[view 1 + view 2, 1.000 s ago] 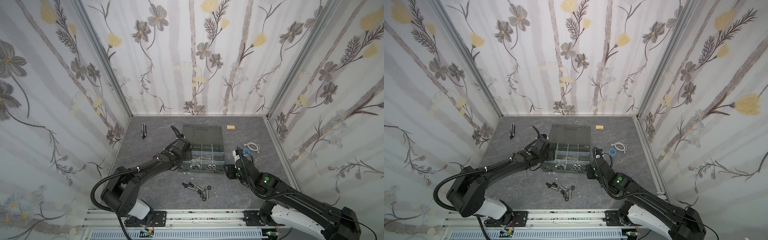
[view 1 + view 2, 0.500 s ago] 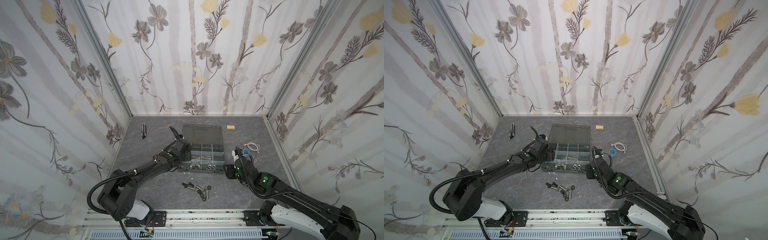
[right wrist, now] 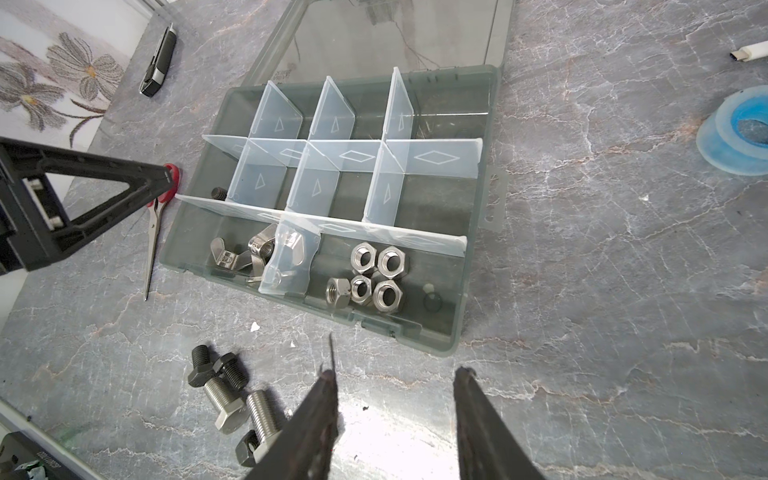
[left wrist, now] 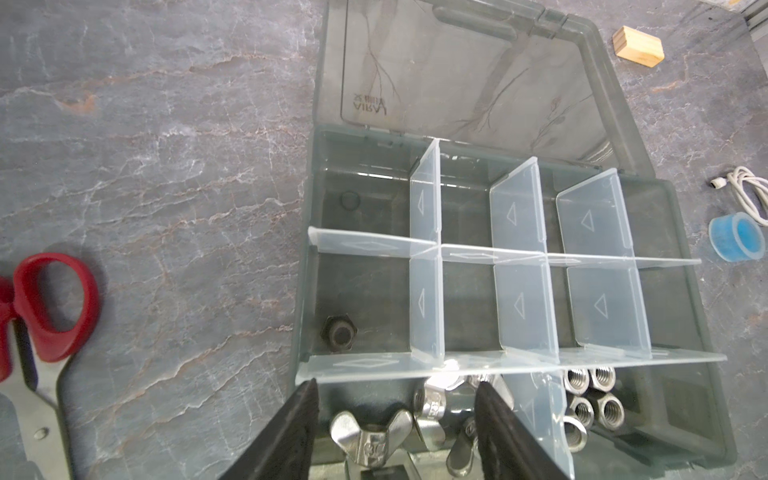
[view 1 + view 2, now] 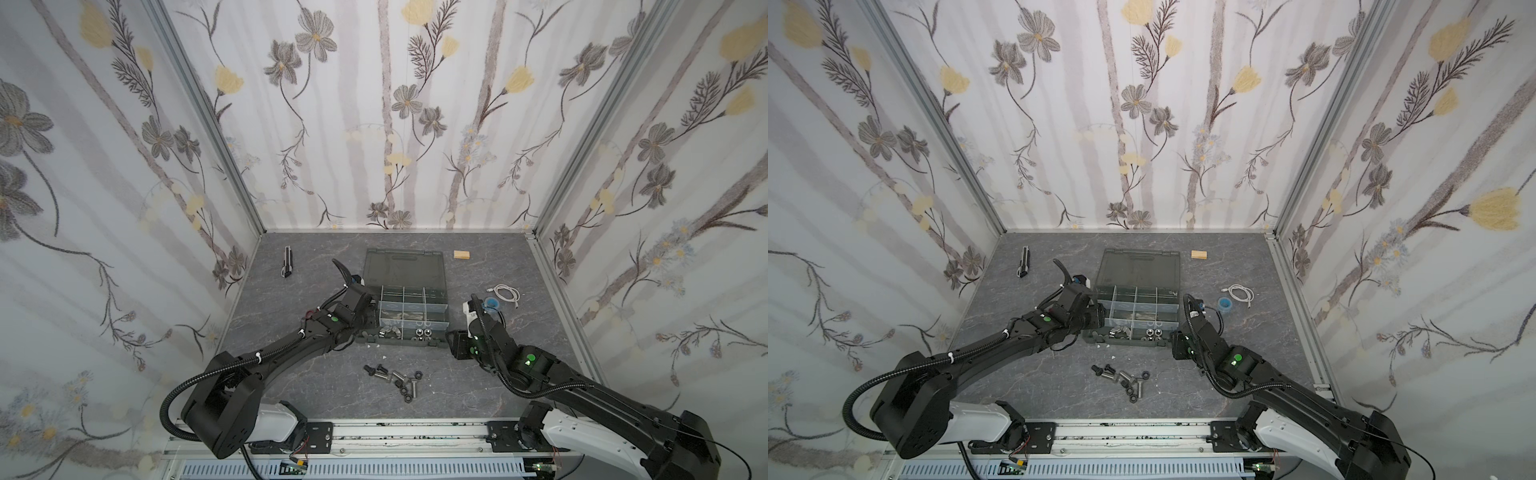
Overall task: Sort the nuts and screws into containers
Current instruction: 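Raise the left gripper off the box and lower it to the bolt pile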
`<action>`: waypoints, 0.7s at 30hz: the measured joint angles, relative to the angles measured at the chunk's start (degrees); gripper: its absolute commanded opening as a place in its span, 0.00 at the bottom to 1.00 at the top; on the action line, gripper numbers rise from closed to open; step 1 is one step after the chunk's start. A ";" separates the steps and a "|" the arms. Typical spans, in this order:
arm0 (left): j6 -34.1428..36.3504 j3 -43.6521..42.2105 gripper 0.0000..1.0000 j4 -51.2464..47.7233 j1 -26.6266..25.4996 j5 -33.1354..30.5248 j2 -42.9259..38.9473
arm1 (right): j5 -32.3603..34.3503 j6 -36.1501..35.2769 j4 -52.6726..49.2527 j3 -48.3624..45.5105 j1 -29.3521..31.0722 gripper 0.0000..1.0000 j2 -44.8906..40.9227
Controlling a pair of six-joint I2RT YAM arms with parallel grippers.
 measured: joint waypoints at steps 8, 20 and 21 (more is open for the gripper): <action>-5.73 -7.72 0.59 -2.43 -3.39 -1.09 -9.62 | -0.61 -0.02 1.40 0.46 0.02 0.46 1.92; -14.49 -12.35 0.54 -7.08 -10.95 -2.49 -12.98 | -1.03 -0.44 2.51 0.15 0.02 0.46 2.93; -15.08 -12.39 0.54 -7.30 -11.72 -2.73 -12.85 | -1.05 -0.44 2.60 0.07 0.02 0.46 2.93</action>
